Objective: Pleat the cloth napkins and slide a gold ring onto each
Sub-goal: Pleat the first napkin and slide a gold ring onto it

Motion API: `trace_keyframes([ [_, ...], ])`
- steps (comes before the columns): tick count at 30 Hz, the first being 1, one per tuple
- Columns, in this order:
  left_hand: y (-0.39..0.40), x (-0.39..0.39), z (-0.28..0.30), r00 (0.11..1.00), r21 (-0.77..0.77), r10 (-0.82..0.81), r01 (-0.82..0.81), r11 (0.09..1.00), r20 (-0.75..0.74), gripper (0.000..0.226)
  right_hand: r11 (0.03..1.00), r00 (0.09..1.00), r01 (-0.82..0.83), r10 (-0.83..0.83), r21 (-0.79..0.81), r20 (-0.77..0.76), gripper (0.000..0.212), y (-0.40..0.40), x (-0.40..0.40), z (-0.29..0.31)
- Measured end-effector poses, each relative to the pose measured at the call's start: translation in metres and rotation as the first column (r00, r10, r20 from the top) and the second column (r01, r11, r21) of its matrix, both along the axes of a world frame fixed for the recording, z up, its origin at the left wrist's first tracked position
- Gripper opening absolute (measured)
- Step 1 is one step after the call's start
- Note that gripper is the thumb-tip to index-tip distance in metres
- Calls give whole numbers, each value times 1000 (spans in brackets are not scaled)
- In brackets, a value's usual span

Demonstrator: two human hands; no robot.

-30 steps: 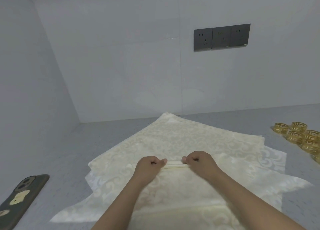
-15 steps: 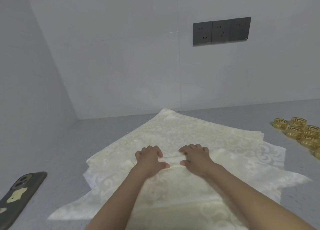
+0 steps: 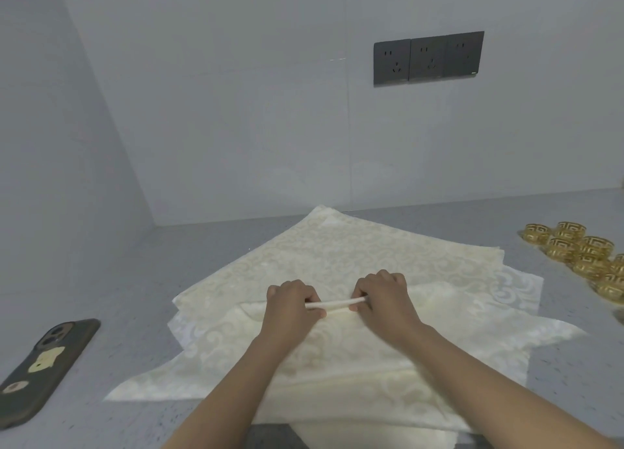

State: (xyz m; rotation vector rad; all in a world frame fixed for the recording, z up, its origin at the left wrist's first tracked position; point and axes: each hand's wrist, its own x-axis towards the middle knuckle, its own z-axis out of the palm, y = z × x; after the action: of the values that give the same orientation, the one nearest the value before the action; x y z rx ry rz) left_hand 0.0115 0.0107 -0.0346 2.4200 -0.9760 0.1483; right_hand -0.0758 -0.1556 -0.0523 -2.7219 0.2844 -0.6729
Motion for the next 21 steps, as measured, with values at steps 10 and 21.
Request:
trace_keyframes([
  [10, 20, -2, -1, 920, -129, -56, 5, 992, -389, 14, 941, 984, -48, 101, 335, -144, 19, -7, -19, 6],
  [21, 29, -2, -7, 864, -197, -117, 21, 980, -489, 33, 899, 987, -96, 143, 427, -79, 24, -11, -28, -2],
])
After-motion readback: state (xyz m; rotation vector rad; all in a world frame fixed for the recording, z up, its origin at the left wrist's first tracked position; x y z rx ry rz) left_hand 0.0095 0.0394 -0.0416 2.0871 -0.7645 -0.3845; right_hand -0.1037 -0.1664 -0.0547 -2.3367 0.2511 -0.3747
